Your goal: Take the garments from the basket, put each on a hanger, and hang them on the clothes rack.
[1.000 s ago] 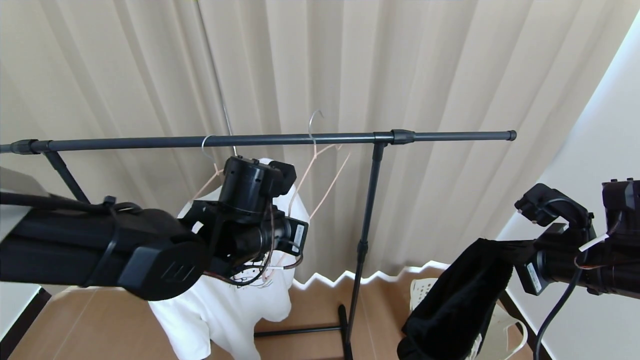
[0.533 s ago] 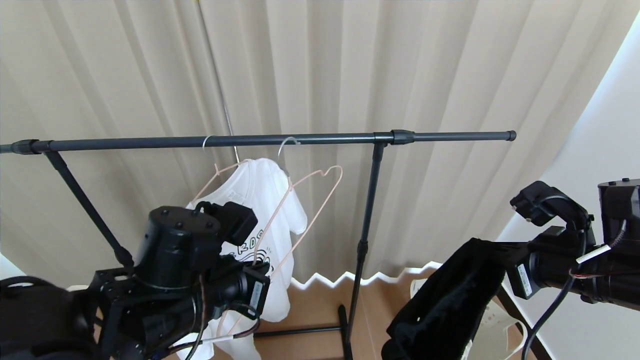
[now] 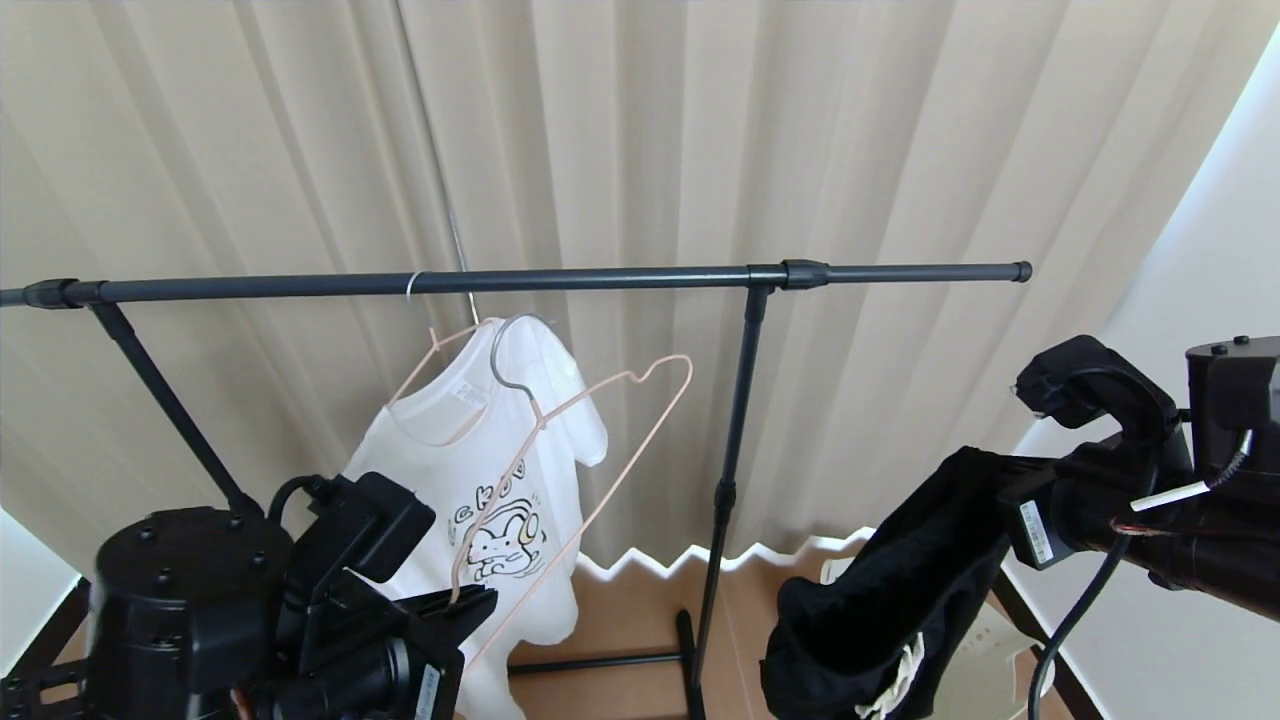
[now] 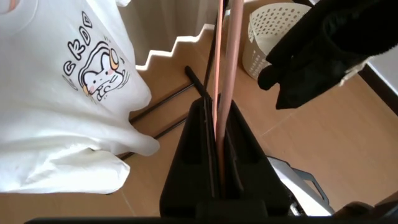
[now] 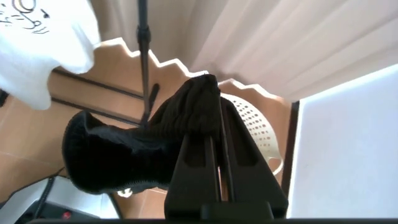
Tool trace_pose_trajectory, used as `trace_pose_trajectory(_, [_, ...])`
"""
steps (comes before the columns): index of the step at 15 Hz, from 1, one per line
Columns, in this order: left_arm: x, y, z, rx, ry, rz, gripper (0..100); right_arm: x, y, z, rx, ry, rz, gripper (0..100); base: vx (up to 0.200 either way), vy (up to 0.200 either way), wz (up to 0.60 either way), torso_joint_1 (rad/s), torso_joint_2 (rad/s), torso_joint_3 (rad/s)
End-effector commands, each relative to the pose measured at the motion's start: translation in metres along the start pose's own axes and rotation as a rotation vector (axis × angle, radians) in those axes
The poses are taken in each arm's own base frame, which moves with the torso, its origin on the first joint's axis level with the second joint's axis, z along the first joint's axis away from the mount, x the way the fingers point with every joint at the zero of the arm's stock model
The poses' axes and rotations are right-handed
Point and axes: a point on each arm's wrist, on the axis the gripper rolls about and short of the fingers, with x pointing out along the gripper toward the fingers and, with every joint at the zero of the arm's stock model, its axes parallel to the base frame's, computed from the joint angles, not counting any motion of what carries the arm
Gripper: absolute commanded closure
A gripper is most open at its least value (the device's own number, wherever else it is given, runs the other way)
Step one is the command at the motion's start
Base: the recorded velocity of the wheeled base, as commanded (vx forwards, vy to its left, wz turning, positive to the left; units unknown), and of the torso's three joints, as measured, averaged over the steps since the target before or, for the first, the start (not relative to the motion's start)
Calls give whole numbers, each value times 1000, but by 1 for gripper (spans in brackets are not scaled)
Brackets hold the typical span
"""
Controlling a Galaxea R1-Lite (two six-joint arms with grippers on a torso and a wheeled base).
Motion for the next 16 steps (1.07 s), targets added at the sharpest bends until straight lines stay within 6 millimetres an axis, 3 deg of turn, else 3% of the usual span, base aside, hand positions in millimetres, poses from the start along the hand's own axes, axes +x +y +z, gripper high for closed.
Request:
trace_pose_trajectory(1, [-14,3,-10,-5,-25,-33,100,-2,12,4,-26,-23,-36,100,0,0,0,0,0,0])
trace_pose_trajectory(7, [-15,7,-27,-10,-54,-119,100,21,25,28,-59,-33,-179,100,0,0,0,0,0,0])
trace_pose_trajectory(11, [-20,6,-44,93,-13,-197,100,31,27,31,-65,-21,-202,100,0,0,0,0,0,0])
trace_pose_trajectory(16, [-18,3,-44,151,-29,-322,100,33,38,40,-77,-39,-180,100,0,0,0,0,0,0])
